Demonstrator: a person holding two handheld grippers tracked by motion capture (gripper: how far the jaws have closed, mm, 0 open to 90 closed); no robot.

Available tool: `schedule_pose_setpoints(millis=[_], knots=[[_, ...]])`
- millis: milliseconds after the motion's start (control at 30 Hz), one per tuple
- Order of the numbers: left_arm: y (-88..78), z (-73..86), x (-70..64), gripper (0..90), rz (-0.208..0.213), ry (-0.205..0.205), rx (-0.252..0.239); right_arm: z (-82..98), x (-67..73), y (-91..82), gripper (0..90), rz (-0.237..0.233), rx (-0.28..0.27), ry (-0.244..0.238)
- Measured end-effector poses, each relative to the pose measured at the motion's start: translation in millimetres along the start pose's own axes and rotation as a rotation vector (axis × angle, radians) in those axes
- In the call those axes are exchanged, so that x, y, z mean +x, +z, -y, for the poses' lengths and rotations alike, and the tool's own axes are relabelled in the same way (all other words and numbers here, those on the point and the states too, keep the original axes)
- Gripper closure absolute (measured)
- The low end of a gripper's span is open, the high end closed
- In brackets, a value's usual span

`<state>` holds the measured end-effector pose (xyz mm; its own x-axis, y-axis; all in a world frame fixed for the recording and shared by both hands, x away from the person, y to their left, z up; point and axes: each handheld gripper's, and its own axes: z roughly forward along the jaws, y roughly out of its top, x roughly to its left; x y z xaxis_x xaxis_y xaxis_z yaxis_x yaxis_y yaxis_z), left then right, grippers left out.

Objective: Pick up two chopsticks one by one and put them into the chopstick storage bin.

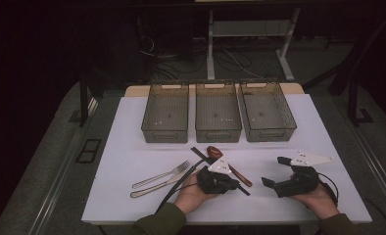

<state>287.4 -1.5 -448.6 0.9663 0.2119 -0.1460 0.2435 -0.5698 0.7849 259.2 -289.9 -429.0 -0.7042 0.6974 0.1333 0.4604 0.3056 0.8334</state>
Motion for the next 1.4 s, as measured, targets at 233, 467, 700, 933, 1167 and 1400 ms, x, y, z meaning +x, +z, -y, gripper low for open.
schedule_pose_setpoints(millis=[233,467,700,933,1167,1400], knots=[[-34.0,11.2,4.3,72.6,-0.010,-0.048,-0.051,0.4,2.3,1.6,0.7,0.002,0.015,-0.001],[-73.5,33.0,6.1,58.3,-0.046,-0.080,-0.100,0.3,5.2,4.4,0.7,0.004,0.034,0.000],[-106.6,53.9,7.6,44.0,-0.120,-0.116,-0.182,0.3,5.5,6.3,0.7,0.001,0.043,0.004],[-133.2,73.4,8.2,32.0,-0.167,-0.136,-0.210,-3.2,8.4,12.4,0.7,-0.017,0.057,0.010],[-144.9,85.4,8.6,14.9,-0.245,-0.148,-0.224,-5.2,10.1,16.7,0.7,-0.026,0.058,0.015],[-144.8,84.4,12.3,5.2,-0.268,-0.161,-0.214,-10.7,14.8,23.0,5.0,-0.048,0.062,0.010]])
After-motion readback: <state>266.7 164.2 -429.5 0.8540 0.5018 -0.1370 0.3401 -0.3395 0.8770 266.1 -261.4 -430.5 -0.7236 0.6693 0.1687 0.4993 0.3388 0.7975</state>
